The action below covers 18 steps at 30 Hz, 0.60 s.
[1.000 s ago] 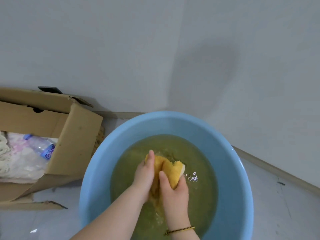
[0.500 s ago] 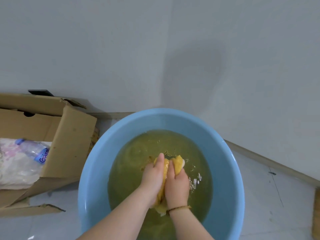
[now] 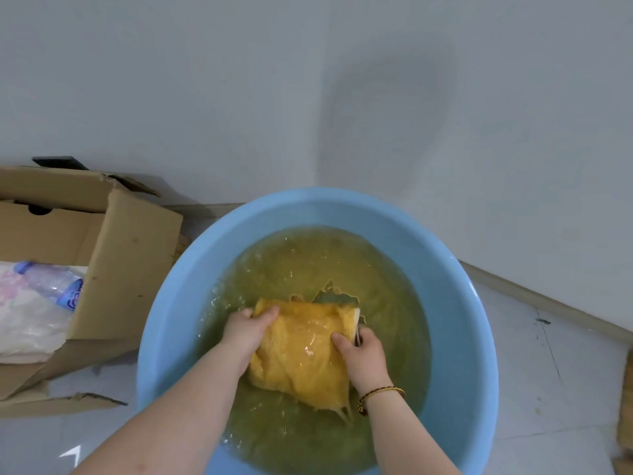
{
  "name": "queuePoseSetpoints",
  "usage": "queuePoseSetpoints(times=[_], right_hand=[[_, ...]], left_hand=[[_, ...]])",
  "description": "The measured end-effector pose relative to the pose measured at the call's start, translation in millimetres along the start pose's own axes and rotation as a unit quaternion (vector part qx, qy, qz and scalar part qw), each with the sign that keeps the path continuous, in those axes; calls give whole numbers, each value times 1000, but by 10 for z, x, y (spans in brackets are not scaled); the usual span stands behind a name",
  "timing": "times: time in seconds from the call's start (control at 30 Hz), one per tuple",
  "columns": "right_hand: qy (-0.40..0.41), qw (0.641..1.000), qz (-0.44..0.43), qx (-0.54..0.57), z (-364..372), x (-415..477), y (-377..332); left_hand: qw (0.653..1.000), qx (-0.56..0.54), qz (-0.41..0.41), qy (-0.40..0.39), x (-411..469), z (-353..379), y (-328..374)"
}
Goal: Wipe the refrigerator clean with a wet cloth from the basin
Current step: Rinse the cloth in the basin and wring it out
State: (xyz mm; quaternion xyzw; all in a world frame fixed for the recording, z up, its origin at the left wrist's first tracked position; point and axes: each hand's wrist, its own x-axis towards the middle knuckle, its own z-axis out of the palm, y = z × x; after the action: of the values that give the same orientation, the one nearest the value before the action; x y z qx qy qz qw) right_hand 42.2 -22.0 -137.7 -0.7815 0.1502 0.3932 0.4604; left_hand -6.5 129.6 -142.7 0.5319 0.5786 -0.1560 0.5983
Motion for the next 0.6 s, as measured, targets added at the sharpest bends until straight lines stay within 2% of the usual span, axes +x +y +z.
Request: queuePoseSetpoints(times=[0.2,0.3,0.37,0.47,0.6], right_hand=[[68,997,13,40,106,-69,-66],[105,993,-20,47,175,-270,-161],[119,989,-82,7,200,-429,-214],[129,968,-205,-71,224,-693,-352],[86,921,-333,-182,250,-994,-488]], left_hand=[[995,-83,-44,-22,-63,34,-18],[993,-115,-12,-6,-294,106,39],[991,-131,11,-17,-532,158,126],[987,-123,64,-77,-976,192,327],[978,-140,131,-83,-1294,162,477]])
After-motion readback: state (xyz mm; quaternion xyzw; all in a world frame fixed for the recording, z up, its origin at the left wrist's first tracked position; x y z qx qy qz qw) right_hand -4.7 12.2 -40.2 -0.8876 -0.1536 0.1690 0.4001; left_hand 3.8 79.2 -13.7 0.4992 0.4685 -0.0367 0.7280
